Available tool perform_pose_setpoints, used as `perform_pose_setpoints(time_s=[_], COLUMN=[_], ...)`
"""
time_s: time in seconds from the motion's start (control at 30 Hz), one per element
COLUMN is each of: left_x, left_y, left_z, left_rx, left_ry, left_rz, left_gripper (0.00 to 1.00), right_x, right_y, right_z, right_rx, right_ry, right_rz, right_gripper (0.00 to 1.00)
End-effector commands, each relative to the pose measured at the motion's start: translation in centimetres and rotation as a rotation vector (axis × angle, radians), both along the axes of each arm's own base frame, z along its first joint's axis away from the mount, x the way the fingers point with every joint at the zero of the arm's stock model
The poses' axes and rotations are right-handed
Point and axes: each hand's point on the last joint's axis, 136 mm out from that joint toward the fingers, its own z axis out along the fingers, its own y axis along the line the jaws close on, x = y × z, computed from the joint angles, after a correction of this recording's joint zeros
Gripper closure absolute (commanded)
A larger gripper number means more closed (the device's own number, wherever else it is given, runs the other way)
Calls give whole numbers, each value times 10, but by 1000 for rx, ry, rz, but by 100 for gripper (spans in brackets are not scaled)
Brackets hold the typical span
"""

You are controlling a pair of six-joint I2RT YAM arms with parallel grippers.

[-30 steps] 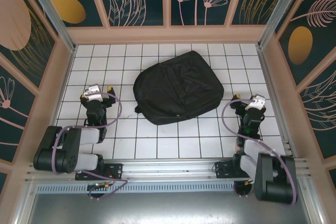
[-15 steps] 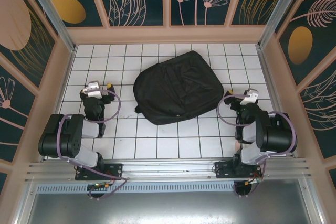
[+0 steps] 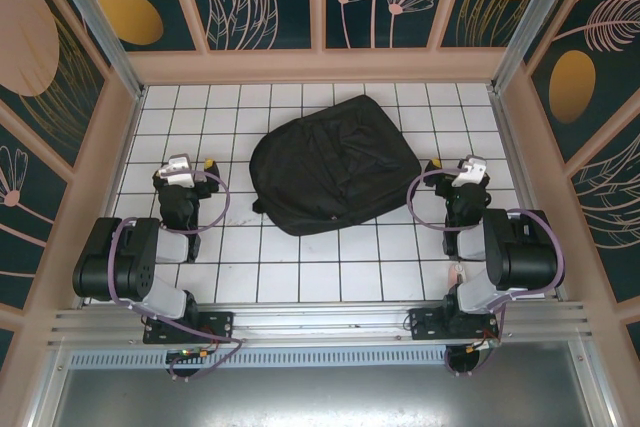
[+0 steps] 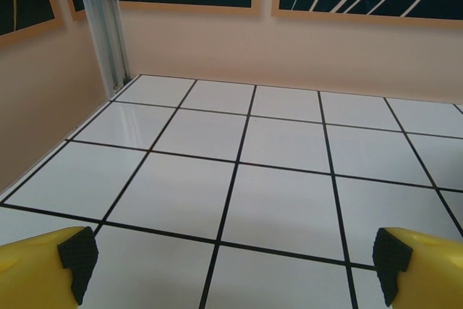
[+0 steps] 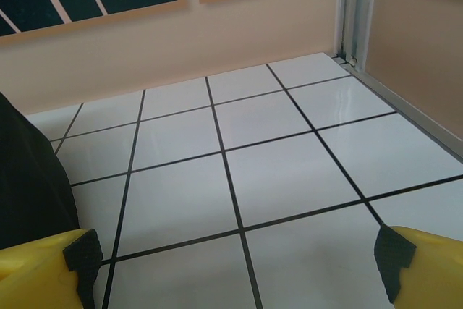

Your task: Pack the student bag

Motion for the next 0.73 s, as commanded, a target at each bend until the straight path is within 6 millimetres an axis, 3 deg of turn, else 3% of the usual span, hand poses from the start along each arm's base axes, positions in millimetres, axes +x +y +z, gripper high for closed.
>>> perform_pose_setpoints(time_s=[0.0,0.7], left_x=[2,2], left_y=[0,0], left_z=[10,9], left_rx=[-4,-4], left_ry=[-35,-33], left_rz=[-5,-5], left_gripper=[1,1], right_x=[2,2], right_y=[-1,-1], right_z=[4,4], right_rx=[-17,-17], right_ry=[-14,-13], right_rz=[-12,-11], right_gripper=[1,1])
